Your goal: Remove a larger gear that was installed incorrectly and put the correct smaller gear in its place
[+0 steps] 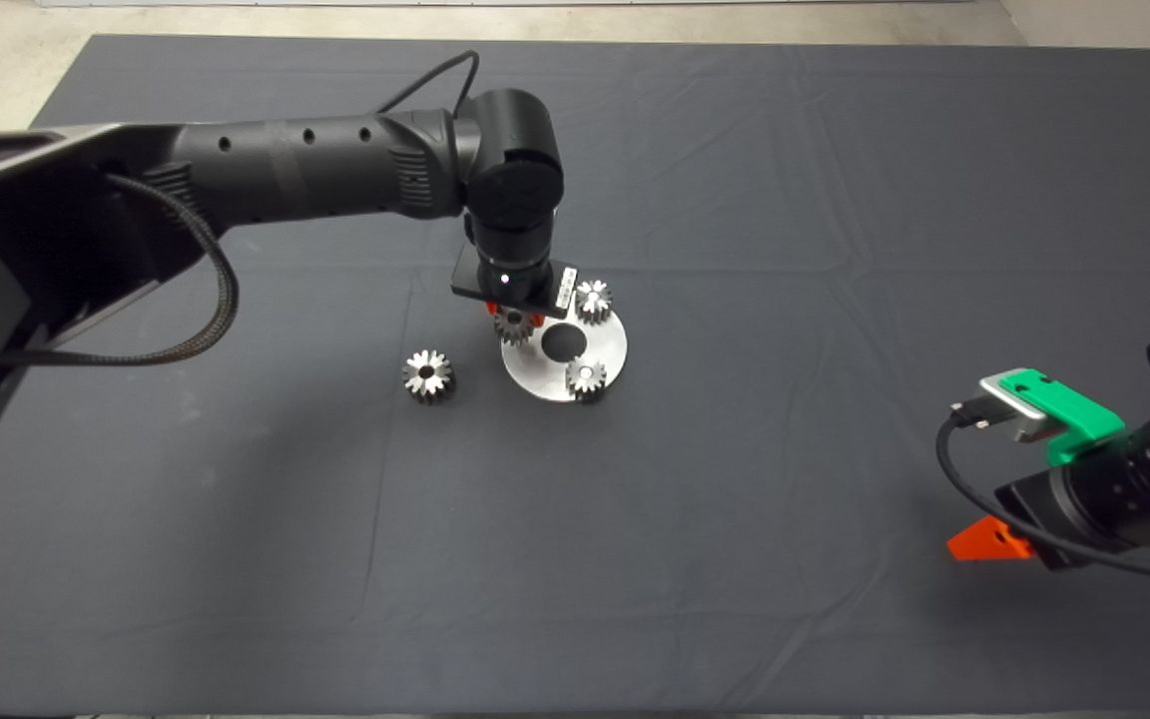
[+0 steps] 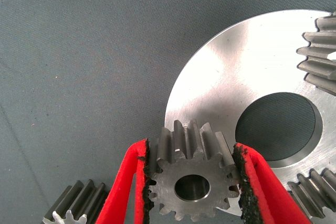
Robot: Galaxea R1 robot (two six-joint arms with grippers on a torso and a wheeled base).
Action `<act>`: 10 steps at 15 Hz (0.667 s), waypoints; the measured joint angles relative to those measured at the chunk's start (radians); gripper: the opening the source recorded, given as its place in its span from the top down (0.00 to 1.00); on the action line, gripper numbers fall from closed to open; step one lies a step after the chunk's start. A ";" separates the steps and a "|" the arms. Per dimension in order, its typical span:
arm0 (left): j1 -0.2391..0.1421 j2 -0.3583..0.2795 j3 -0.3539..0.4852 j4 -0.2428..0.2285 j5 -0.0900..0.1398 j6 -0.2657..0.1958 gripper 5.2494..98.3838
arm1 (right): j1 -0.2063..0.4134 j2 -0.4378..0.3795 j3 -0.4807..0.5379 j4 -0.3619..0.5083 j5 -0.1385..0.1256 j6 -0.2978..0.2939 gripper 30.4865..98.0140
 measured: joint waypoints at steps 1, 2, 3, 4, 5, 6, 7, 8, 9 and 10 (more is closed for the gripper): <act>0.002 0.000 0.000 0.000 0.000 0.000 0.68 | 0.000 0.000 0.000 0.000 0.000 0.000 0.36; 0.011 0.000 0.000 0.007 -0.005 0.000 0.68 | 0.000 0.000 0.000 0.000 0.000 0.000 0.36; 0.021 0.000 0.000 0.010 -0.003 0.000 0.65 | 0.000 0.000 0.000 0.000 0.000 0.000 0.36; 0.032 0.000 0.000 0.003 0.003 0.000 0.63 | 0.000 0.000 0.000 0.000 0.000 0.000 0.36; 0.038 0.000 0.000 0.002 0.004 0.000 0.62 | 0.000 0.000 0.000 0.000 0.000 0.000 0.36; 0.038 0.000 0.000 0.002 0.004 0.000 0.58 | 0.000 0.000 0.000 0.000 0.000 0.000 0.36; 0.037 0.000 0.000 0.003 0.004 0.000 0.58 | 0.000 0.000 0.000 0.000 0.000 0.000 0.36; 0.036 0.001 0.000 0.002 0.004 0.001 0.56 | 0.000 0.000 0.000 0.000 0.000 0.000 0.36; 0.035 0.003 0.000 0.002 0.003 0.001 0.53 | 0.000 0.001 0.000 0.000 0.000 0.000 0.36; 0.035 0.003 0.000 0.001 0.003 0.001 0.53 | 0.000 0.000 0.000 0.000 0.000 0.000 0.36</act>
